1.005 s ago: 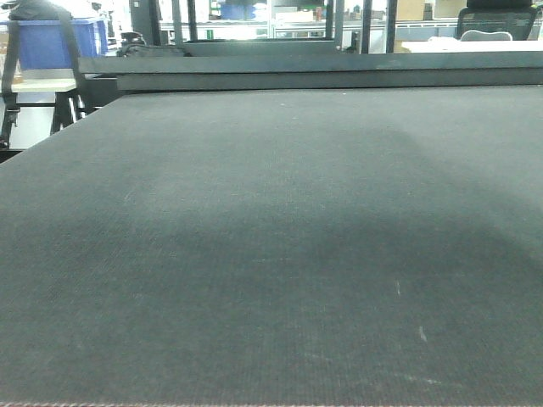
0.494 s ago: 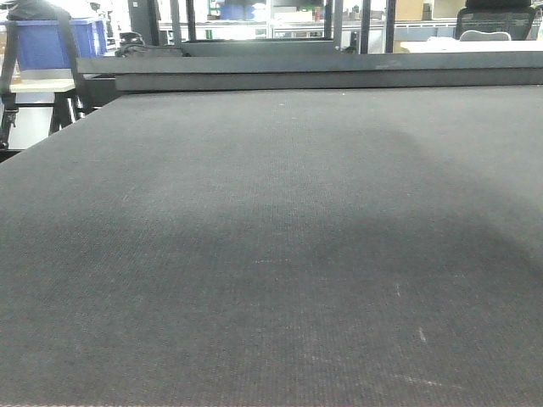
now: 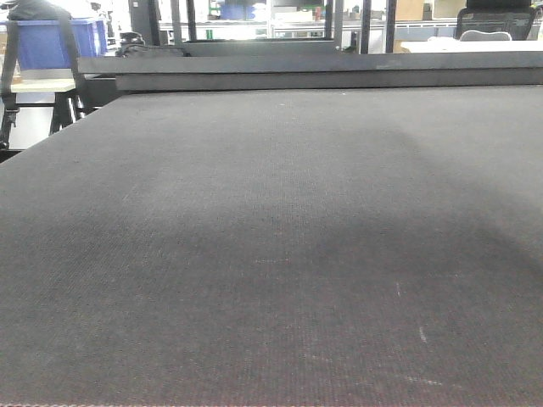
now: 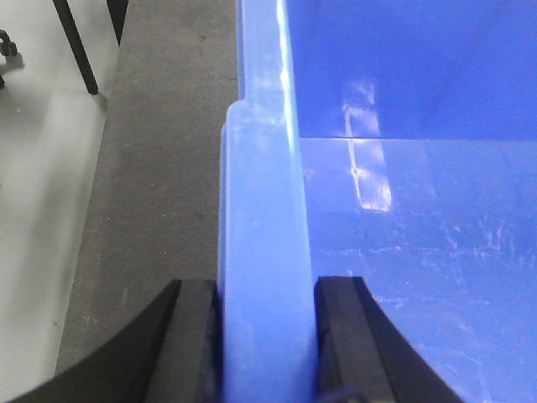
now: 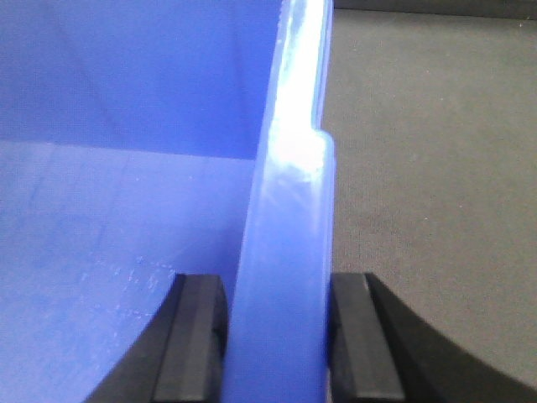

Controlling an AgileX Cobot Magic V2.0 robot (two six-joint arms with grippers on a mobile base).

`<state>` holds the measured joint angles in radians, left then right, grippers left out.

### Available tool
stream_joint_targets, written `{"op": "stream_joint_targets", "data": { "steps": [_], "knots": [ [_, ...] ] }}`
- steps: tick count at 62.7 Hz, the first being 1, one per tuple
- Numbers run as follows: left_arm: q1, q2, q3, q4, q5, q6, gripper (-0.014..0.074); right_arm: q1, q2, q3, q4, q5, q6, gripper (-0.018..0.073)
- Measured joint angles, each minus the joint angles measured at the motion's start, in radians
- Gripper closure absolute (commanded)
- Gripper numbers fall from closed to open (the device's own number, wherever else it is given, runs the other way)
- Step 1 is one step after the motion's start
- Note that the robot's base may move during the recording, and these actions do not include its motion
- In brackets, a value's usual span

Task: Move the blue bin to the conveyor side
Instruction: 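Drive up to the red-framed conveyor holding the blue bin, then lower the blue bin onto the grey conveyor belt with both grippers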

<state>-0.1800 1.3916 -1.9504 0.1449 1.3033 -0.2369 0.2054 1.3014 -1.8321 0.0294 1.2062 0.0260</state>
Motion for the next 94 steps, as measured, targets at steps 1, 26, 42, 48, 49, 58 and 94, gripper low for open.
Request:
{"op": "stream_joint_targets", "data": {
  "steps": [1,26,42,48,49,58,94],
  "knots": [
    [0.000,0.000,0.000,0.000,0.000,0.000,0.0616,0.000,0.000,0.000,0.000,0.000,0.000,0.0638],
    [0.000,0.045,0.000,-0.004,-0.008,0.000,0.0616,0.000,0.035,0.010,-0.008,-0.009,0.000,0.0638],
    [0.000,0.172,0.001,0.021,-0.083,0.002,0.0616,0.000,0.131,0.101,-0.029,-0.110,0.000,0.0638],
    [0.002,0.220,0.004,0.031,-0.131,0.002,0.0616,-0.001,0.161,0.137,-0.037,-0.174,0.000,0.0638],
    [0.002,0.231,0.006,0.033,-0.141,0.000,0.0616,-0.003,0.168,0.146,-0.039,-0.191,0.000,0.0638],
    [0.006,0.298,0.049,0.042,-0.213,-0.004,0.0616,-0.006,0.219,0.202,-0.055,-0.308,0.000,0.0638],
    [0.011,0.347,0.350,0.071,-0.549,-0.030,0.0616,-0.014,0.391,0.229,-0.065,-0.410,-0.006,0.0638]
  ]
}}
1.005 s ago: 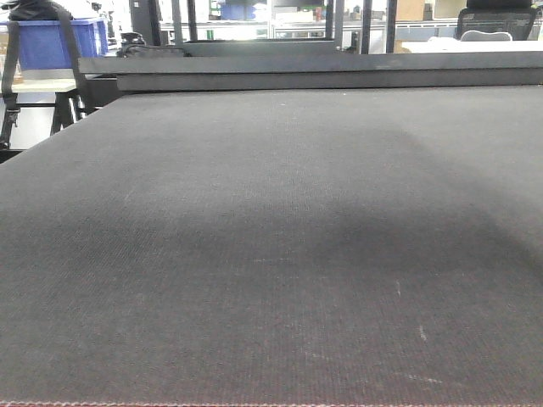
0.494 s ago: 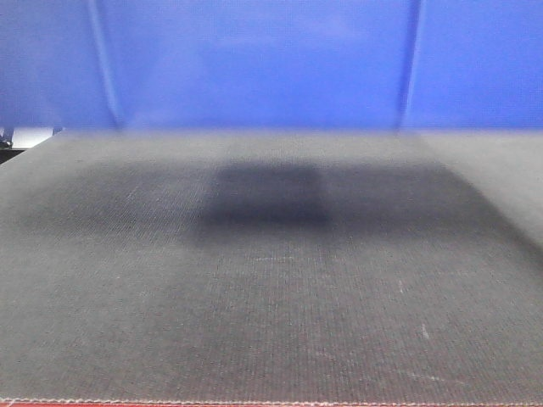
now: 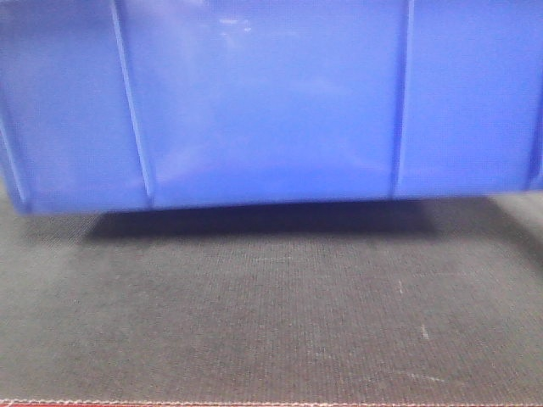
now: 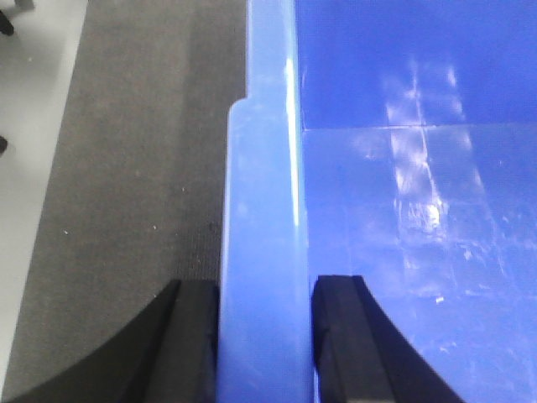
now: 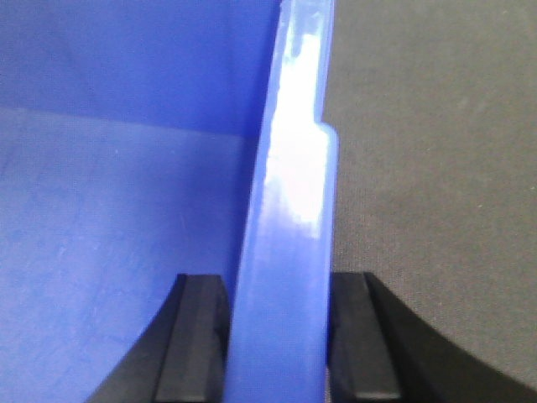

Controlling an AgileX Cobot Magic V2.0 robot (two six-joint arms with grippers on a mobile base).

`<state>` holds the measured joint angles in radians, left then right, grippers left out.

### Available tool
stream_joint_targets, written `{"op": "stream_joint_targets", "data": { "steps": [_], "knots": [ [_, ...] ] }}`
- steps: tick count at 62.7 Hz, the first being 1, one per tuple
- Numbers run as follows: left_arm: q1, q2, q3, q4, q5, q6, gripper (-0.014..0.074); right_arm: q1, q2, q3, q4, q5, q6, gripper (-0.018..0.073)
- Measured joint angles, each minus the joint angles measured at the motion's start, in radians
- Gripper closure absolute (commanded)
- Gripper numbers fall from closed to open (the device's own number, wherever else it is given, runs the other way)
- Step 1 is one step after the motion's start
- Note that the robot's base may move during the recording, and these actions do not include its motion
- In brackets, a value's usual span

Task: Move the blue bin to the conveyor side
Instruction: 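Lower the blue bin onto the grey conveyor belt with both grippers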

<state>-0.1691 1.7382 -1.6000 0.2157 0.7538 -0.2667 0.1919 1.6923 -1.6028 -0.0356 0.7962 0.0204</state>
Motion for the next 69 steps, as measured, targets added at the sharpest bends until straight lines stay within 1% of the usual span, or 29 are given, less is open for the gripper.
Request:
{"op": "stream_joint_targets", "data": {
  "steps": [15,42,47,50,54,55,56,57,61,62,69],
  "knots": [
    [0.002,0.009,0.016,0.008,-0.015,-0.004,0.0616,-0.002,0.035,0.000,0.000,-0.041,-0.002,0.0638],
    [0.002,0.043,0.016,0.014,-0.050,-0.006,0.0614,-0.002,0.065,0.002,-0.004,-0.031,-0.002,0.0638],
    [0.002,0.044,0.016,0.014,-0.052,-0.006,0.0595,-0.002,0.073,0.002,-0.006,-0.028,-0.003,0.0638],
    [0.002,0.044,0.016,0.014,-0.056,-0.006,0.0559,-0.002,0.078,0.002,-0.006,-0.023,-0.003,0.0633],
    [0.002,0.045,0.016,0.014,-0.056,-0.006,0.0496,-0.002,0.082,0.002,-0.006,-0.021,-0.003,0.0566],
    [0.002,0.045,0.016,0.014,-0.056,-0.006,0.0466,-0.002,0.082,0.002,-0.006,-0.021,-0.003,0.0543],
    [0.002,0.045,0.016,0.016,-0.056,-0.006,0.0446,-0.002,0.084,0.002,-0.006,-0.021,-0.003,0.0517],
    [0.002,0.045,0.016,0.016,-0.056,-0.006,0.0415,-0.002,0.084,0.002,-0.006,-0.021,-0.003,0.0461],
    [0.002,0.045,0.016,0.016,-0.056,-0.006,0.0328,-0.002,0.084,0.002,-0.006,-0.021,-0.003,0.0343],
    [0.002,0.045,0.016,0.014,-0.058,-0.006,0.0309,-0.002,0.084,0.002,-0.006,-0.021,-0.003,0.0301],
    [0.002,0.045,0.016,-0.008,-0.065,-0.006,0.0191,0.000,0.084,0.002,0.023,-0.025,-0.003,0.0148]
  ]
}}
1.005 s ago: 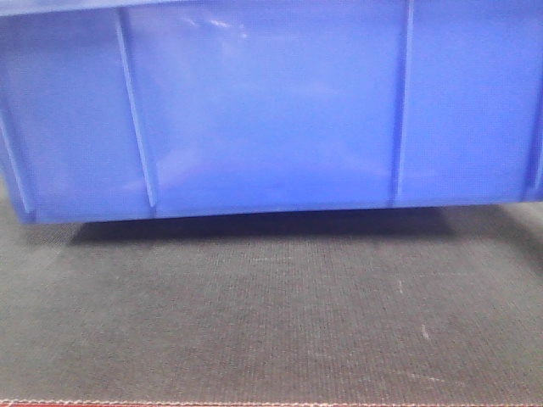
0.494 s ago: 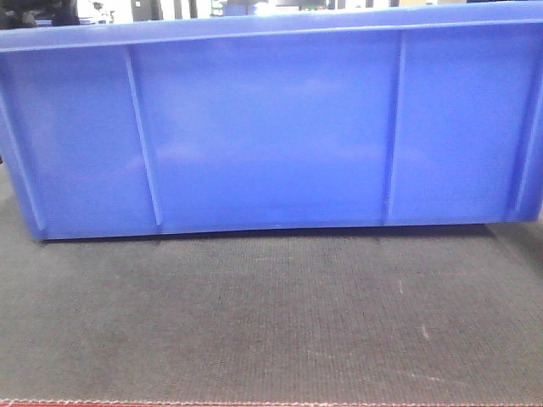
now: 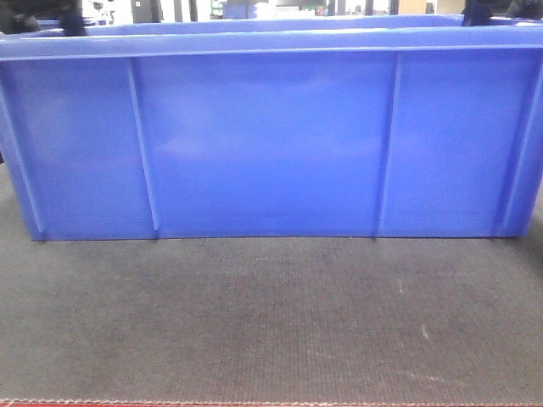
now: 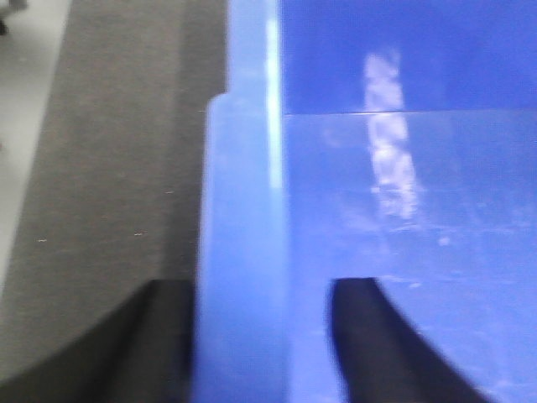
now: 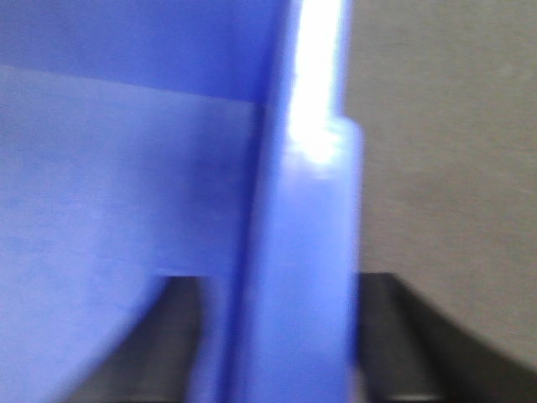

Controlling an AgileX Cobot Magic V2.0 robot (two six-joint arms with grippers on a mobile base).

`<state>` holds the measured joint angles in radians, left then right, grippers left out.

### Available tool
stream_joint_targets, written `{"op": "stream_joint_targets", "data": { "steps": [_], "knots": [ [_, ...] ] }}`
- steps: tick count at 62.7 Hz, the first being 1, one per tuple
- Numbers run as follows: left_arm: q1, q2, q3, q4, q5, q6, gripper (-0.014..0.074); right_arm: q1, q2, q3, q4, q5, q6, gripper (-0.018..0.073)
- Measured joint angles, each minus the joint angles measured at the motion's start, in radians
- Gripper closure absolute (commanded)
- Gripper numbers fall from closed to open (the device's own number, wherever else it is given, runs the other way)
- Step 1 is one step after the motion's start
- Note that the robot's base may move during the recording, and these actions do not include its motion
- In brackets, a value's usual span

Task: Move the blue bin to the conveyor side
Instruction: 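Lower the blue bin onto the grey conveyor belt with both grippers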

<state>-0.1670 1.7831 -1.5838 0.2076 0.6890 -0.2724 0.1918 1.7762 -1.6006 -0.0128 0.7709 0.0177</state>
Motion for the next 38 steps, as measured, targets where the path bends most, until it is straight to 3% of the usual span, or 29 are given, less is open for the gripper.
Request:
{"op": "stream_joint_targets", "data": {
  "steps": [8,25,32,38],
  "knots": [
    [-0.006,0.000,-0.016,-0.019,-0.029,0.000,0.0126,0.010,-0.002,-0.002,0.013,-0.033,-0.004,0.0102],
    [-0.013,-0.005,-0.110,-0.031,-0.026,0.002,0.0137,0.013,-0.032,-0.010,0.013,-0.075,-0.004,0.0106],
    [-0.013,-0.013,-0.173,-0.008,0.019,0.002,0.0234,0.017,-0.060,-0.040,0.002,-0.068,-0.006,0.0133],
    [-0.013,-0.027,-0.229,0.027,0.073,0.004,0.0408,0.018,-0.094,-0.079,-0.002,-0.053,-0.009,0.0220]
  ]
}}
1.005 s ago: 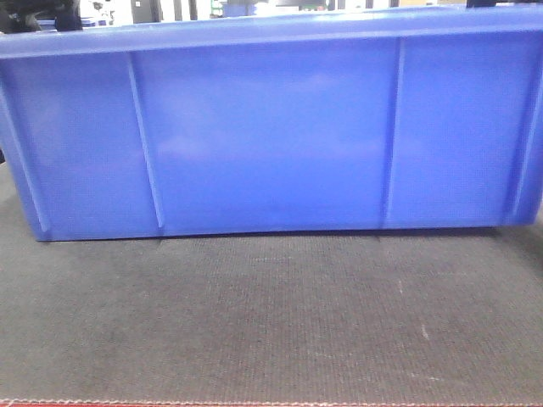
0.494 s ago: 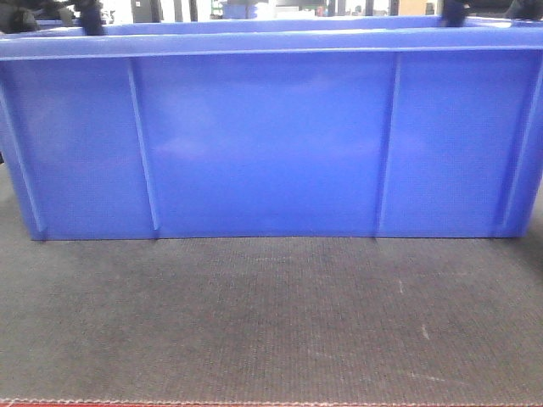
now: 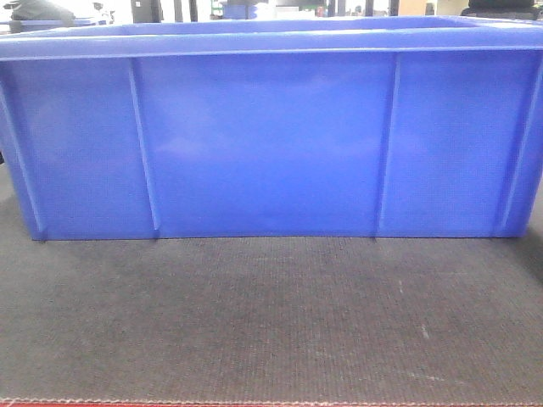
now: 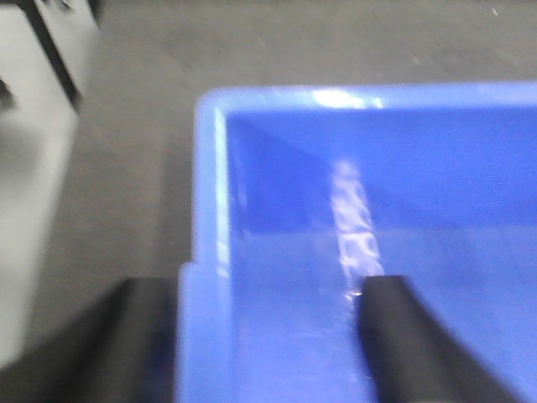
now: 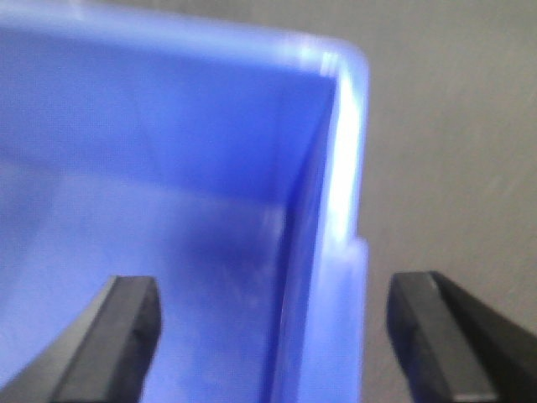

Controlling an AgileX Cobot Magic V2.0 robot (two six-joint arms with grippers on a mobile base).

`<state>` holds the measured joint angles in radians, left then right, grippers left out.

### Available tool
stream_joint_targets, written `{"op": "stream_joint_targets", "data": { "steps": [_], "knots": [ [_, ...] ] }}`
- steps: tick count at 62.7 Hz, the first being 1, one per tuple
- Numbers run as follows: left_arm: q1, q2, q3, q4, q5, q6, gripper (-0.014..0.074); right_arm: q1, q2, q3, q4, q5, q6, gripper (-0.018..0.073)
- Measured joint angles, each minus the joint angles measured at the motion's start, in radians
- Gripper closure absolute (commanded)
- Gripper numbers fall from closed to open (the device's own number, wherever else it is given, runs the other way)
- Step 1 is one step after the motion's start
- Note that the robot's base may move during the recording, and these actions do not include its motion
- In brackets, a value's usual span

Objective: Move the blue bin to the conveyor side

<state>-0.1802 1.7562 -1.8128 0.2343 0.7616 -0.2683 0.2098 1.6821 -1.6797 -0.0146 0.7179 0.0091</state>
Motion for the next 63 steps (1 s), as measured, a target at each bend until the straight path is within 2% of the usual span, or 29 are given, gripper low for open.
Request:
{"op": "stream_joint_targets", "data": {
  "steps": [8,12,21,38,51,56,63],
  "knots": [
    [0.000,-0.027,-0.064,0.039,0.067,0.002,0.0636,0.000,-0.051,-0.060,-0.002,0.004,0.000,0.0408],
    [0.000,-0.042,-0.092,0.051,0.088,0.002,0.0607,0.000,-0.076,-0.098,-0.002,0.004,0.000,0.0511],
    [0.000,-0.087,-0.127,0.061,0.095,0.002,0.0592,0.000,-0.125,-0.183,-0.002,0.004,0.000,0.0658],
    [0.000,-0.171,-0.177,0.063,0.097,0.002,0.0592,0.000,-0.195,-0.294,0.030,0.015,0.000,0.0649],
    [0.000,-0.258,-0.179,0.059,0.124,0.002,0.0592,0.000,-0.280,-0.303,0.040,0.097,0.000,0.0649],
    [0.000,-0.290,-0.177,0.030,0.146,0.002,0.0592,0.000,-0.325,-0.276,0.040,0.117,0.000,0.0649],
    [0.000,-0.350,-0.116,-0.010,0.131,0.002,0.0592,0.000,-0.422,-0.167,0.040,0.047,-0.002,0.0649]
  ]
}}
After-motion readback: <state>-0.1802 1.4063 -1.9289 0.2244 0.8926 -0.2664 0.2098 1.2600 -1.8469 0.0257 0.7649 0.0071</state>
